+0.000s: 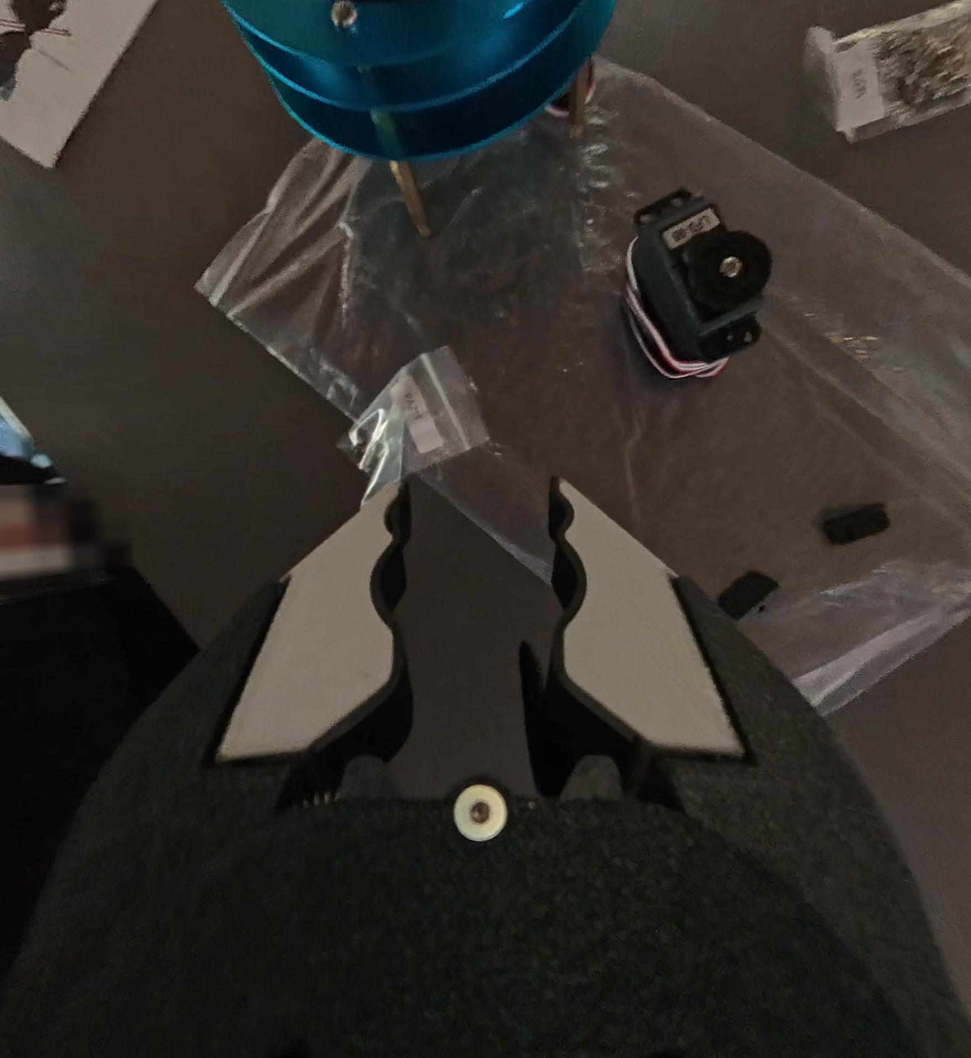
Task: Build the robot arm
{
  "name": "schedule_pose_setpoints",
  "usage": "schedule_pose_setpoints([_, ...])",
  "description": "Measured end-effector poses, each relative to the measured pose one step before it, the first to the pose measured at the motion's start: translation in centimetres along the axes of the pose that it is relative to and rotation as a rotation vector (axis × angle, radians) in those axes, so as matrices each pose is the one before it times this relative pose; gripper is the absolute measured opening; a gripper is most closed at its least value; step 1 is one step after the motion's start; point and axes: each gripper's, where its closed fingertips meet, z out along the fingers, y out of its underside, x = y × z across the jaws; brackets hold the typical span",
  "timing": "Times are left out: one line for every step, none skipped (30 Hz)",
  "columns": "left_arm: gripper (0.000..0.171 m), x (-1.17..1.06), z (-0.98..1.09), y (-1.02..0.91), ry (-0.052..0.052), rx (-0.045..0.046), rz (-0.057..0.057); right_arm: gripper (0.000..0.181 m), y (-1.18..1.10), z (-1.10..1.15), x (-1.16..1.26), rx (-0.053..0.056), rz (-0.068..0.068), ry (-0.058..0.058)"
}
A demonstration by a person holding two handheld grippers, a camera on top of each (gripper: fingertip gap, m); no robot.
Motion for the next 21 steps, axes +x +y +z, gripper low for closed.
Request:
schedule_pose_setpoints([0.036,0.77,0.007,-0.145,0.0013,-0.00158,0.002,0.048,-0.037,0.157,-0.246,0.0039,-0.0047,-0.0719])
schedule_pose_setpoints([0.036,0.745,-0.003,-0.152,-0.0006,-0.00121,0.0024,0.048,-0.361,0.235,-0.354,0.0169,-0.021,-0.0684])
schedule_pose_setpoints([0.036,0.828,0.007,-0.147,0.0031,-0.00112,0.0022,0.048,-0.411,0.339,-0.112,0.0085,-0.0332,-0.046])
schedule_pose_setpoints([0.036,0.944,-0.001,-0.172,0.011,-0.00049,0.0017,0.047,-0.319,0.408,-0.043,-0.0094,-0.0344,-0.0374])
schedule_pose_setpoints([0.036,1.041,0.015,-0.175,0.0169,-0.00113,0.0016,0.045,-0.238,0.427,-0.113,-0.0178,-0.0344,-0.0414])
schedule_pose_setpoints([0.036,1.06,-0.002,-0.16,0.0188,-0.00115,0.0031,0.041,-0.103,0.431,-0.051,-0.0215,-0.0294,-0.0374])
schedule_pose_setpoints([0.036,1.035,-0.011,-0.182,0.0177,0.00131,0.0056,0.041,0.121,0.4,-0.026,-0.0323,-0.0234,-0.0329])
schedule_pose_setpoints([0.036,1.015,-0.01,-0.17,0.0174,0.00078,0.007,0.042,0.104,0.304,-0.097,-0.0272,-0.0276,-0.0265])
schedule_pose_setpoints([0.036,1.03,-0.006,-0.098,0.02,-0.00343,0.0061,0.042,-0.036,0.219,0.072,-0.013,-0.0328,-0.0046])
schedule_pose_setpoints([0.036,0.995,0.029,-0.063,0.0203,-0.0053,0.0049,0.042,-0.068,0.134,0.232,-0.0075,-0.0309,0.0155])
schedule_pose_setpoints([0.036,0.88,0.034,-0.087,0.0147,-0.00213,0.0048,0.041,-0.033,0.106,0.006,-0.008,-0.0258,0.0052])
schedule_pose_setpoints([0.037,0.764,0.045,-0.114,0.0098,0.00151,0.0045,0.041,-0.101,0.078,-0.022,-0.0016,-0.0184,0.0039])
schedule_pose_setpoints([0.036,0.779,0.107,-0.079,0.0152,0.00039,0.0042,0.041,-0.093,0.103,0.043,-0.0001,-0.014,0.0078])
schedule_pose_setpoints([0.036,0.869,0.194,-0.006,0.0239,-0.00379,0.0058,0.04,0.087,0.163,0.093,-0.01,-0.0142,0.0109])
schedule_pose_setpoints([0.037,0.839,0.281,0.064,0.0254,-0.00725,0.0085,0.039,0.15,0.156,0.061,-0.0118,-0.0193,0.0112])
schedule_pose_setpoints([0.037,0.671,0.359,0.051,0.0174,-0.00629,0.0107,0.036,-0.115,-0.006,0.068,0.0066,-0.0219,0.0153])
schedule_pose_setpoints([0.037,0.617,0.392,-0.002,0.0144,-0.0049,0.0125,0.034,0.058,0.021,0.049,-0.0041,-0.0122,0.0134])
schedule_pose_setpoints([0.036,0.68,0.435,-0.039,0.0193,-0.00544,0.0137,0.034,0.149,0.041,-0.007,-0.0064,-0.0066,0.0107])
schedule_pose_setpoints([0.037,0.707,0.485,-0.18,0.0215,0.00057,0.0106,0.03,-0.024,-0.051,-0.154,0.0064,-0.0103,0.0044])
schedule_pose_setpoints([0.037,0.737,0.57,-0.294,0.0264,0.00443,0.0046,0.02,-0.051,-0.078,-0.264,0.0107,-0.0143,0.0005])
schedule_pose_setpoints([0.036,0.76,0.685,-0.319,0.0308,0.0012,-0.0003,0.006,-0.143,-0.119,-0.145,0.0182,-0.0132,0.0108])
